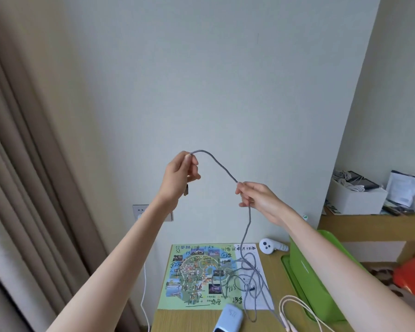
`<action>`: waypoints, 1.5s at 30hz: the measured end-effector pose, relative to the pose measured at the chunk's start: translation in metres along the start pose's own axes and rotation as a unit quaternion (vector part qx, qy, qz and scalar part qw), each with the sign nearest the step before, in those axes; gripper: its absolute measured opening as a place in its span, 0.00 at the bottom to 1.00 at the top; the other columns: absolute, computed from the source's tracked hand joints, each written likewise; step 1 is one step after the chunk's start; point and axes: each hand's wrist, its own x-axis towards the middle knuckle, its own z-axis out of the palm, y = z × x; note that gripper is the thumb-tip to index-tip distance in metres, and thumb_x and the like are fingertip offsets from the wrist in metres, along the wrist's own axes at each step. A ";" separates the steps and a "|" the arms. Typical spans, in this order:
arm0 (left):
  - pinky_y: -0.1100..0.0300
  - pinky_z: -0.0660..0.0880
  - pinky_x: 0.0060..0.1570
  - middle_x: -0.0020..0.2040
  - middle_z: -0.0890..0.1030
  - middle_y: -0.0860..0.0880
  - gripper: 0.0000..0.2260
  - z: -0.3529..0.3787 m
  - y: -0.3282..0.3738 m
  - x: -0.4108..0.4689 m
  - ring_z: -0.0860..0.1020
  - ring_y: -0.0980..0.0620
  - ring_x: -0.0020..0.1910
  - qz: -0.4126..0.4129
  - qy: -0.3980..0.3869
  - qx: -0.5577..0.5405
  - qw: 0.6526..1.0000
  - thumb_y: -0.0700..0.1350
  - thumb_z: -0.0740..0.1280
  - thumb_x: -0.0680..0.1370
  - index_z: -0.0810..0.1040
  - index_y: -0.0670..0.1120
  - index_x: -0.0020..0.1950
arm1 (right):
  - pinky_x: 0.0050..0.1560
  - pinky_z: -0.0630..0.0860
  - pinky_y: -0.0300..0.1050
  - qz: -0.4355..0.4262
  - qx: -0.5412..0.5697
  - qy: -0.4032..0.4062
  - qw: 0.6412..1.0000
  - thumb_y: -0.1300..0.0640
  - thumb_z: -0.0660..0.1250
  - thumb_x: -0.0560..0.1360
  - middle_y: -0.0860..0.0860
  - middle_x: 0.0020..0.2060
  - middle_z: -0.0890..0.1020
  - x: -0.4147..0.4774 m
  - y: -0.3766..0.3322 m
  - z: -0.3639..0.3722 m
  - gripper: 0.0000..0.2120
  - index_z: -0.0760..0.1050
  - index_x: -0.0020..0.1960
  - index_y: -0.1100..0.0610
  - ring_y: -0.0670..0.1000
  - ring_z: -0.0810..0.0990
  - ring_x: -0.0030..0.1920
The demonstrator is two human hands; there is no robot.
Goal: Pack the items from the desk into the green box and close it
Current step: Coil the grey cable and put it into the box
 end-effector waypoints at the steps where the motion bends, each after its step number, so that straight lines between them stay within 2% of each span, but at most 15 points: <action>1: 0.60 0.77 0.44 0.33 0.73 0.51 0.14 -0.004 0.003 0.002 0.73 0.55 0.33 -0.014 0.007 -0.036 0.999 0.42 0.53 0.85 0.73 0.44 0.42 | 0.40 0.74 0.41 0.001 -0.003 0.007 1.000 0.50 0.63 0.80 0.47 0.28 0.65 0.002 -0.005 0.001 0.13 0.76 0.45 0.59 0.46 0.65 0.30; 5: 0.52 0.78 0.55 0.49 0.79 0.46 0.13 -0.012 0.012 0.006 0.80 0.48 0.52 -0.059 -0.028 -0.166 0.984 0.45 0.55 0.84 0.75 0.42 0.45 | 0.25 0.55 0.35 -0.017 -0.060 0.010 0.998 0.48 0.62 0.80 0.47 0.29 0.59 0.013 -0.036 0.015 0.14 0.75 0.42 0.56 0.47 0.54 0.28; 8: 0.51 0.75 0.60 0.62 0.79 0.42 0.15 -0.010 0.017 0.010 0.78 0.46 0.62 -0.056 -0.047 -0.210 0.975 0.46 0.54 0.85 0.74 0.43 0.43 | 0.24 0.53 0.36 -0.044 -0.097 -0.006 0.994 0.49 0.64 0.79 0.45 0.25 0.59 0.022 -0.058 0.031 0.15 0.75 0.37 0.56 0.46 0.55 0.25; 11: 0.48 0.70 0.66 0.64 0.79 0.39 0.17 -0.011 0.021 0.015 0.78 0.44 0.63 -0.055 -0.069 -0.237 0.967 0.48 0.50 0.85 0.69 0.46 0.40 | 0.24 0.53 0.36 -0.059 -0.130 -0.036 0.989 0.49 0.65 0.78 0.45 0.24 0.60 0.028 -0.071 0.042 0.16 0.76 0.34 0.55 0.47 0.56 0.25; 14: 0.48 0.72 0.62 0.61 0.80 0.40 0.17 -0.016 0.024 0.020 0.80 0.43 0.60 -0.061 -0.088 -0.253 0.962 0.49 0.48 0.85 0.66 0.47 0.39 | 0.24 0.54 0.36 -0.055 -0.150 -0.080 0.984 0.48 0.66 0.77 0.45 0.24 0.60 0.032 -0.077 0.048 0.16 0.77 0.34 0.55 0.47 0.56 0.25; 16: 0.52 0.76 0.51 0.52 0.81 0.44 0.17 -0.017 0.024 0.023 0.80 0.47 0.48 -0.067 -0.071 -0.263 0.960 0.49 0.50 0.85 0.68 0.47 0.38 | 0.25 0.54 0.35 -0.054 -0.162 -0.078 0.982 0.47 0.66 0.77 0.45 0.24 0.61 0.033 -0.077 0.049 0.17 0.77 0.34 0.55 0.46 0.57 0.25; 19: 0.59 0.74 0.42 0.40 0.73 0.50 0.16 -0.020 0.025 0.029 0.70 0.52 0.34 -0.055 -0.022 -0.278 0.959 0.48 0.52 0.85 0.71 0.46 0.40 | 0.26 0.56 0.36 -0.047 -0.191 -0.041 0.980 0.44 0.68 0.75 0.45 0.23 0.61 0.034 -0.075 0.043 0.19 0.76 0.31 0.56 0.45 0.58 0.24; 27: 0.66 0.63 0.25 0.34 0.72 0.52 0.14 -0.035 0.020 0.030 0.60 0.55 0.27 -0.051 0.014 -0.117 0.992 0.52 0.53 0.84 0.75 0.49 0.50 | 0.36 0.66 0.39 -0.055 -0.182 -0.032 0.981 0.58 0.69 0.75 0.43 0.22 0.71 0.037 -0.081 0.014 0.07 0.80 0.38 0.57 0.46 0.66 0.26; 29: 0.65 0.61 0.24 0.35 0.75 0.51 0.13 -0.034 0.018 0.028 0.61 0.55 0.26 -0.044 0.003 -0.031 0.999 0.51 0.53 0.84 0.76 0.49 0.51 | 0.36 0.67 0.39 -0.076 -0.186 -0.037 0.979 0.57 0.69 0.75 0.47 0.26 0.73 0.037 -0.085 0.016 0.06 0.81 0.40 0.58 0.47 0.66 0.27; 32: 0.66 0.61 0.25 0.40 0.82 0.50 0.14 -0.028 0.015 0.025 0.63 0.55 0.28 -0.055 -0.053 0.075 0.994 0.49 0.51 0.85 0.76 0.48 0.54 | 0.33 0.67 0.41 -0.124 -0.185 -0.049 0.974 0.59 0.69 0.76 0.64 0.37 0.78 0.037 -0.096 0.027 0.06 0.81 0.41 0.59 0.51 0.69 0.33; 33: 0.67 0.61 0.26 0.41 0.84 0.50 0.14 -0.024 0.014 0.024 0.63 0.55 0.29 -0.064 -0.078 0.102 0.990 0.50 0.51 0.85 0.75 0.47 0.55 | 0.32 0.67 0.41 -0.137 -0.187 -0.047 0.971 0.59 0.69 0.76 0.66 0.39 0.79 0.038 -0.100 0.032 0.06 0.81 0.41 0.58 0.52 0.69 0.33; 36: 0.70 0.62 0.26 0.46 0.86 0.51 0.17 -0.014 0.013 0.017 0.63 0.57 0.28 -0.092 -0.148 0.136 0.975 0.56 0.53 0.83 0.74 0.47 0.57 | 0.29 0.66 0.38 -0.162 -0.200 -0.037 0.966 0.59 0.69 0.76 0.55 0.32 0.77 0.041 -0.109 0.040 0.06 0.81 0.42 0.59 0.48 0.68 0.28; 38: 0.69 0.62 0.27 0.46 0.86 0.51 0.19 -0.009 0.014 0.015 0.64 0.58 0.28 -0.103 -0.184 0.140 0.967 0.62 0.56 0.80 0.71 0.47 0.57 | 0.28 0.65 0.39 -0.170 -0.206 -0.028 0.963 0.59 0.70 0.76 0.53 0.32 0.78 0.043 -0.110 0.042 0.05 0.80 0.43 0.61 0.48 0.68 0.28; 42: 0.63 0.60 0.30 0.31 0.77 0.56 0.14 -0.003 0.015 0.012 0.64 0.56 0.29 -0.095 -0.209 0.172 0.958 0.54 0.60 0.81 0.76 0.44 0.54 | 0.27 0.65 0.38 -0.165 -0.165 0.008 0.972 0.59 0.72 0.74 0.49 0.30 0.78 0.045 -0.105 0.042 0.05 0.77 0.44 0.60 0.43 0.68 0.25; 45: 0.62 0.57 0.29 0.28 0.67 0.57 0.13 -0.004 0.015 0.011 0.60 0.55 0.28 -0.089 -0.191 0.123 0.970 0.50 0.56 0.83 0.78 0.46 0.50 | 0.32 0.68 0.38 -0.129 -0.093 0.008 0.987 0.54 0.69 0.77 0.49 0.31 0.76 0.045 -0.095 0.036 0.08 0.76 0.45 0.58 0.47 0.68 0.27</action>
